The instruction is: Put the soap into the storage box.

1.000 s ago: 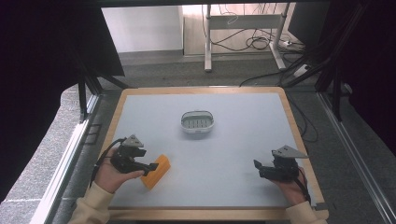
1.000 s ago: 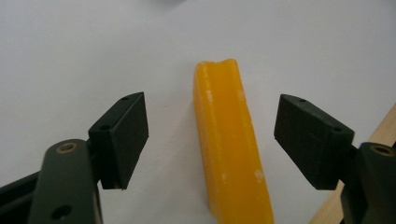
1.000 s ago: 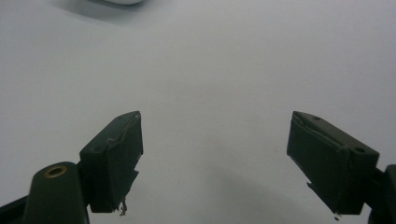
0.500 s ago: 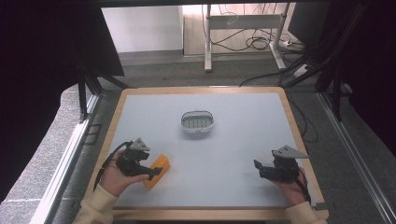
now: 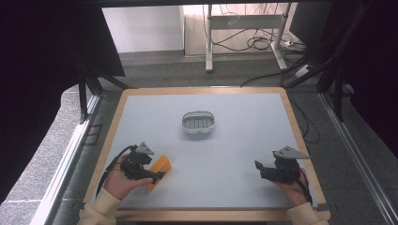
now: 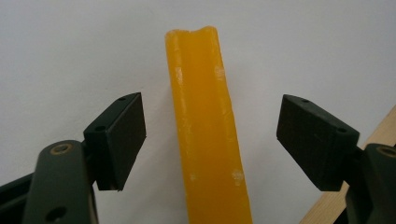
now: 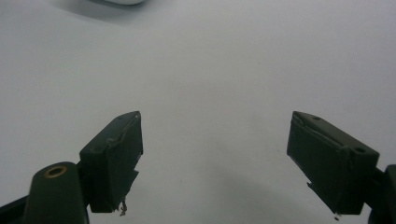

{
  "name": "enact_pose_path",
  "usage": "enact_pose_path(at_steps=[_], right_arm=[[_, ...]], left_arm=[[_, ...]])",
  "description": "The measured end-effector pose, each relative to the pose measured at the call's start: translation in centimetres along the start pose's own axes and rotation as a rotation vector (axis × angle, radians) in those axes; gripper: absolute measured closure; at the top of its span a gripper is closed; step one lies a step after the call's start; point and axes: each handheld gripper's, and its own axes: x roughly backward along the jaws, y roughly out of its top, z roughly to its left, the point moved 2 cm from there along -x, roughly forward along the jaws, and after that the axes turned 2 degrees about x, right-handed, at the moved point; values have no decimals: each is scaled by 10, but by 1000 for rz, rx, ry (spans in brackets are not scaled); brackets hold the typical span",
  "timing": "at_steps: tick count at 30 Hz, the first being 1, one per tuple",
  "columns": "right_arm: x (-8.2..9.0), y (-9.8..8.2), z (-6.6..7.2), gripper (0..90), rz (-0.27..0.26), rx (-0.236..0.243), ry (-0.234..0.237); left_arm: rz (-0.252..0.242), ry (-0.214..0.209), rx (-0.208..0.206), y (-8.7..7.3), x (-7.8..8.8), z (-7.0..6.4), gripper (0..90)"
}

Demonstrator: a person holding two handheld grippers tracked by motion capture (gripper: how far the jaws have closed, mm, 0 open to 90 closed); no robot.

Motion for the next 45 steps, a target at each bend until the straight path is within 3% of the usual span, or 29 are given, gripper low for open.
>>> enact_pose_path(at_steps=[10, 16, 23, 30, 45], right_arm=[[0, 0, -1, 185, 2, 2, -4], [-1, -1, -2, 185, 8, -6, -13], [-1, -1, -2, 184, 5, 2, -11], [0, -1, -1, 184, 2, 7, -13], [2, 1, -1, 184, -4, 9, -21]], left_arm=[[78, 37, 3, 0, -18, 4, 309], [127, 66, 6, 2, -30, 3, 414], [138, 68, 25, 2, -33, 3, 455], [147, 60, 57, 3, -37, 0, 597], [137, 61, 91, 2, -36, 0, 614]])
